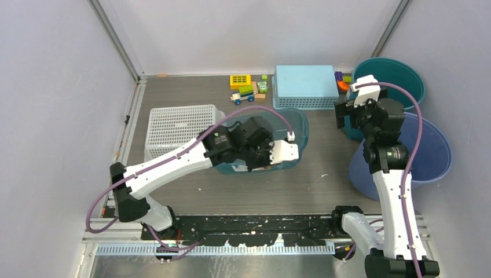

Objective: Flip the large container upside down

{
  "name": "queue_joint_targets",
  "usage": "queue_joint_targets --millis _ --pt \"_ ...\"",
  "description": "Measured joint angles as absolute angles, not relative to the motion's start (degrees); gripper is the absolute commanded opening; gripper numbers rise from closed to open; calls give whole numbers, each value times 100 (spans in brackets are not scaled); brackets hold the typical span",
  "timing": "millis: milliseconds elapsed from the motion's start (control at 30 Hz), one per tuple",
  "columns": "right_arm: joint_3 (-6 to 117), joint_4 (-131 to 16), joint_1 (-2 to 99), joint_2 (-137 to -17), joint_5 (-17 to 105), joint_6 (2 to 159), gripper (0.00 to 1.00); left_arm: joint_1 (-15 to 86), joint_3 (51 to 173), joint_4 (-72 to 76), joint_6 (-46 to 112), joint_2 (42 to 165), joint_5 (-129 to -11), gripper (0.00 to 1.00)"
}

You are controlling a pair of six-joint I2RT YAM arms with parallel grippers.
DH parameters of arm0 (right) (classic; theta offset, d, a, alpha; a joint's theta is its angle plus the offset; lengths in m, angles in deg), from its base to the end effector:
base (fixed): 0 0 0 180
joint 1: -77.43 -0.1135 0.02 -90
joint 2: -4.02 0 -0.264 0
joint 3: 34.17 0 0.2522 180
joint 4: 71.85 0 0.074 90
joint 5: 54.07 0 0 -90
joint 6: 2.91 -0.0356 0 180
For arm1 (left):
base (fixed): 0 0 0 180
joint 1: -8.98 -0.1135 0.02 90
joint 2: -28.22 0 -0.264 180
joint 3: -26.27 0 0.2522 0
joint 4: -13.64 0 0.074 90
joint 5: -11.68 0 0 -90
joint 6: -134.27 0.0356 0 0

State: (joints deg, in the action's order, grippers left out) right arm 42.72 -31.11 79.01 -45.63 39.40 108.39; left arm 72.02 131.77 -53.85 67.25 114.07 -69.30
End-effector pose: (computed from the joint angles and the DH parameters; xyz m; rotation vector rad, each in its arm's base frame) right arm 0.1798 -0.0028 0.4046 -0.3528 1.7772 -0.2294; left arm 0.1363 -0.2803 0.3807 1.7291 1.7441 -0.5060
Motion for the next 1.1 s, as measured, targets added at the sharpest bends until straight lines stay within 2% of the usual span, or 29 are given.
queue_joint_targets --millis 433,667,833,967,1100 --pt "3883 -3461 7954 -4452 3968 10618 100 8595 12755 -4327 7007 12613 -9195 0" --pt "3774 -3531 7954 -4384 4053 10592 100 9065 12751 -4010 7084 13090 -9695 2" --pt "3737 -3540 7954 -4371 4139 10548 100 9176 12749 -3956 7092 13455 -9835 6" --pt "3697 -3548 7954 -4334 4204 10511 100 9200 12749 -3956 7086 13658 -9833 18" --pt "3678 -3566 7954 -4321 4265 10494 100 9202 12749 -3967 7060 13745 -9844 49"
